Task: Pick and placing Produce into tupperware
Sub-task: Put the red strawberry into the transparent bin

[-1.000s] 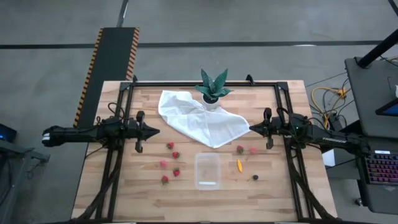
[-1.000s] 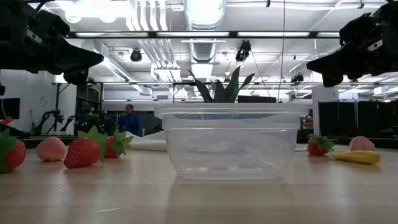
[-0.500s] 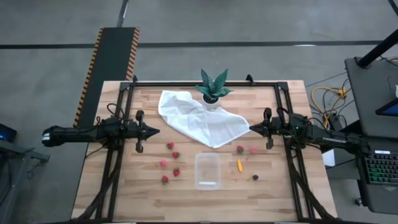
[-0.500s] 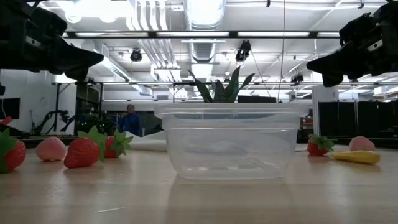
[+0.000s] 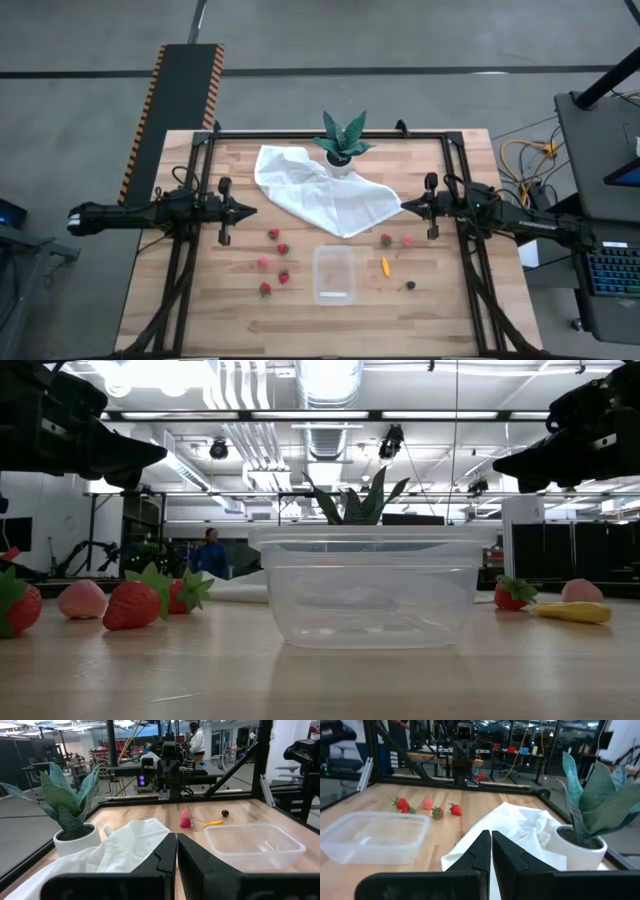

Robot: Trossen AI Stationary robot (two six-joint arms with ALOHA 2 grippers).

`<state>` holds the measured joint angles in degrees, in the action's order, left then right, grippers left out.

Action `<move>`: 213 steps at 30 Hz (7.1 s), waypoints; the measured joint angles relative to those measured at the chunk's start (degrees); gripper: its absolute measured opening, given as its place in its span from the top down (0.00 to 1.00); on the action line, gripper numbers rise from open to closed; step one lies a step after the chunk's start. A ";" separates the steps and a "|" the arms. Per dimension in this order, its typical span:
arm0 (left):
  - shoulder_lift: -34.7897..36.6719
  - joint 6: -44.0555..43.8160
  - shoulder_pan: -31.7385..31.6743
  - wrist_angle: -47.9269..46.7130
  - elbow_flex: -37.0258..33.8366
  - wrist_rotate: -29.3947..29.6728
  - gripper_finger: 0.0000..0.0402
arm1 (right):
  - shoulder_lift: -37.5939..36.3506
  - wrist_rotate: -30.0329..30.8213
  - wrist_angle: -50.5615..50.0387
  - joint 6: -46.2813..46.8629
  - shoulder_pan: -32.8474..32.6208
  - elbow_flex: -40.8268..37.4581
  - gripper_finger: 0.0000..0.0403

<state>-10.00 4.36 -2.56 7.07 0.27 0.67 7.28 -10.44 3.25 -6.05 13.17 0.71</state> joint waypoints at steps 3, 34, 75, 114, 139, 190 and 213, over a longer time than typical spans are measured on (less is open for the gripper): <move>0.00 -0.01 0.02 0.24 0.00 0.00 1.00 | 0.01 0.00 0.00 4.06 -0.02 -0.02 0.98; 0.02 -0.92 0.02 4.52 0.01 0.15 1.00 | -0.02 -0.04 2.16 11.54 -0.02 0.00 0.98; -0.09 -0.96 0.02 4.44 0.00 3.23 1.00 | 56.19 27.78 -62.51 46.03 -40.69 49.84 0.66; 0.04 -0.96 0.02 4.48 0.31 3.16 1.00 | 86.91 30.46 -63.75 71.03 -34.53 59.46 0.70; -0.09 -0.96 0.01 4.44 0.31 3.19 1.00 | 88.18 24.97 -55.26 70.10 -32.89 56.37 0.65; -0.09 -0.95 0.02 4.42 0.31 3.21 1.00 | 88.20 21.86 -49.27 67.04 -32.87 52.52 0.97; -0.09 -0.94 0.01 4.42 0.31 3.20 1.00 | 87.96 23.26 -58.79 60.89 -32.87 61.35 0.98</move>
<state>-10.09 3.42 -2.55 11.49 0.58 3.86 95.24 12.82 -55.54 54.84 -19.70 62.06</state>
